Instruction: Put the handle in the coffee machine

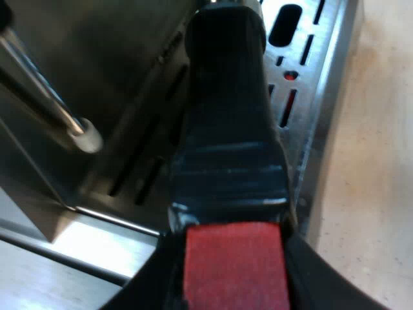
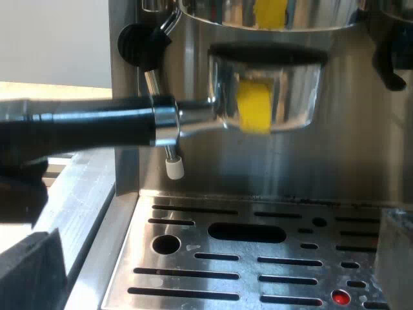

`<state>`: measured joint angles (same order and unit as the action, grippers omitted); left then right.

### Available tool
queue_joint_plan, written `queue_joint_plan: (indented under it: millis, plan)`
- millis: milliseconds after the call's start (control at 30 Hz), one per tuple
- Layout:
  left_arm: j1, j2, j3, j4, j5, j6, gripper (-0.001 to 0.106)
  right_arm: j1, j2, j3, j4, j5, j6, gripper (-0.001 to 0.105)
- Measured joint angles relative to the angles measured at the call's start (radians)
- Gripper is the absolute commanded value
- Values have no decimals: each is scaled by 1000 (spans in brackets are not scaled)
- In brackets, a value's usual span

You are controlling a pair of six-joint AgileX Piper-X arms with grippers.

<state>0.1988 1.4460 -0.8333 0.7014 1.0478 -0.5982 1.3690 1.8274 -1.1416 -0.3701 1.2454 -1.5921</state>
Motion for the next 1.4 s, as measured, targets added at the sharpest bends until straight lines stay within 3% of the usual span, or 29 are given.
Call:
queue_joint_plan:
  millis: [1233, 1400]
  plan:
    - [0, 0, -49, -81, 8, 3, 0, 0, 0, 0, 1, 0, 0, 100]
    - [-2, 0, -69, -81, 25, -51, 0, 0, 0, 0, 1, 0, 0, 100]
